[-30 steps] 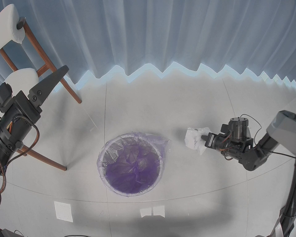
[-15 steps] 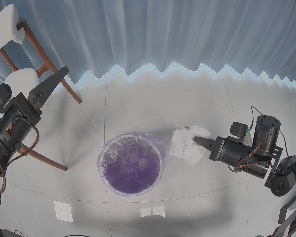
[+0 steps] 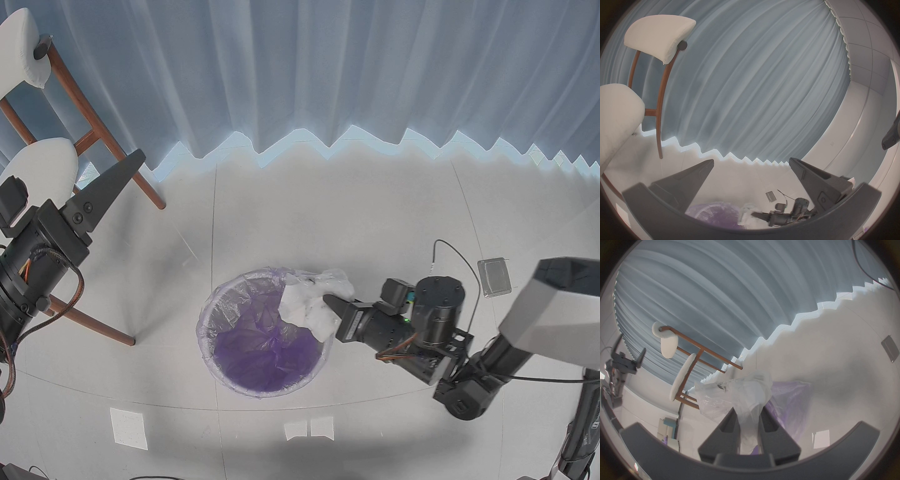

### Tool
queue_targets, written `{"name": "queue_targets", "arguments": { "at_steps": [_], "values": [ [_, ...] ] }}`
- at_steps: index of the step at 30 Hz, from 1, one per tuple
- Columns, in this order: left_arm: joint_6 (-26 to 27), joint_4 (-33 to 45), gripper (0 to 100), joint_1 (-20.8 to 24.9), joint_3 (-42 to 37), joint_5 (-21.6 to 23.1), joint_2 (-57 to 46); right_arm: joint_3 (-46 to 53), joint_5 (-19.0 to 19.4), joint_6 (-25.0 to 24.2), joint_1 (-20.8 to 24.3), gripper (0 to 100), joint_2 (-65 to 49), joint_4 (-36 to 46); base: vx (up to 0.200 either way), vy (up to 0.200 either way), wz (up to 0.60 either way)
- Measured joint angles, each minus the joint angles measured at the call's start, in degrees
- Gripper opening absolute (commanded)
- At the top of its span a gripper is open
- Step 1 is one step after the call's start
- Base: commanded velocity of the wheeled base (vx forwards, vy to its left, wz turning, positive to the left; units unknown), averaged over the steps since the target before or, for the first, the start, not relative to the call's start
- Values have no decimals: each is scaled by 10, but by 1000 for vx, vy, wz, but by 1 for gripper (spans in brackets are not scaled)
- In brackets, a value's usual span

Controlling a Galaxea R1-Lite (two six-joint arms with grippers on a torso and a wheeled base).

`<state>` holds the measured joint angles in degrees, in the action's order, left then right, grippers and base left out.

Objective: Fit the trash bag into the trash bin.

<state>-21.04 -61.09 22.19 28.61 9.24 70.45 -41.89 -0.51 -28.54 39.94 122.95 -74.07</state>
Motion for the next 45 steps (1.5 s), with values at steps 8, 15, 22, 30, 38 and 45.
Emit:
{"name": "queue_targets", "arguments": {
  "at_steps": [8,15,22,30,38,45],
  "values": [
    [4,0,100,0,-5,0,0,-116,-43,13,28,0,118,-8,0,0,0],
    [5,-1,100,1,-5,0,0,-129,-45,14,36,0,157,-15,0,0,0],
    [5,-1,100,2,-5,0,-1,-124,-46,13,42,100,167,-20,0,0,0],
    [6,-1,100,10,-5,-1,-4,-76,-48,11,61,100,132,-45,0,0,0],
    [6,-1,100,11,-3,-1,-6,32,-59,14,66,100,-14,-45,0,0,0],
    [6,0,100,11,-2,-3,-6,122,-66,45,-9,100,-197,-12,0,0,0]
  ]
}}
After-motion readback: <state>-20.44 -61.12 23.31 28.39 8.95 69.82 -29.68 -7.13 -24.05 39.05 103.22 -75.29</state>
